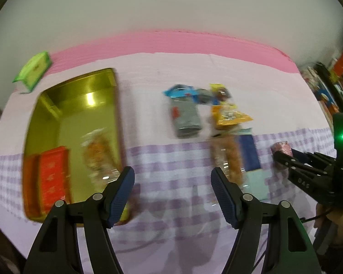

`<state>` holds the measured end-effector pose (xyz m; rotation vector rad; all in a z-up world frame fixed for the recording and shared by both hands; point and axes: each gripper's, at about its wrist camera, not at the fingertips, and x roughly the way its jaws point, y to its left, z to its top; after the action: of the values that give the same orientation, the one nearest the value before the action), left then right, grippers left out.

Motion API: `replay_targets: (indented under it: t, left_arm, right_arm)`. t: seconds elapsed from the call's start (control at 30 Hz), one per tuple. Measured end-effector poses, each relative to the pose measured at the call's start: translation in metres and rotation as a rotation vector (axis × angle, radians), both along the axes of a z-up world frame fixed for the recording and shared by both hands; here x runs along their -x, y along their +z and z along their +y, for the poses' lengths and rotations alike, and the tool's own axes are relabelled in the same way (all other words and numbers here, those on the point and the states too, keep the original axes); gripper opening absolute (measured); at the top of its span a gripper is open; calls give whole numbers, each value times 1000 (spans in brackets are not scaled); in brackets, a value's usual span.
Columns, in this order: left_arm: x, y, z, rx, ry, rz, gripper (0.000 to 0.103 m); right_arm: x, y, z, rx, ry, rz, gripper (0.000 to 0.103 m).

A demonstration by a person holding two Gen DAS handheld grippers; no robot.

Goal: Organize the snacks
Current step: 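Grasp the pink patterned packet with the right gripper while left grasps the clear cookie bag, then carry the clear cookie bag into the gold tray and open the left gripper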

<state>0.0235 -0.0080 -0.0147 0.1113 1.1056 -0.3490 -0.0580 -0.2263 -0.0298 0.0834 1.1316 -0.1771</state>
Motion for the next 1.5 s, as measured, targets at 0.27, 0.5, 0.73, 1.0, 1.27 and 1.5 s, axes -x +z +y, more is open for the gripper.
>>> replay_targets:
  t: [0.27,0.5,0.73,1.0,1.27,1.5]
  left_arm:
    - [-16,-19,-39,52,-41,65,70]
    - [-25,-40,-60,26,-65,92,70]
    - [-24,-55,-53,-26,-53,100,70]
    - [-22,-62,-49,-58,-61,108,67]
    - [-16,-63,-60,-101,-78,76,51]
    - [-14,-61,-55,-98,-80,77,38]
  right_arm:
    - [2,-3,-10,-17,-7,5,27]
    - [0,-4,-6,-17,-2,8,27]
    - [0,-4,-9,-27,-9,11,28]
    - [0,-4,-10,-26,-8,10,28]
    - [0,-4,-9,-26,-8,11,28]
    - [0,-4,-9,-21,-6,11,28]
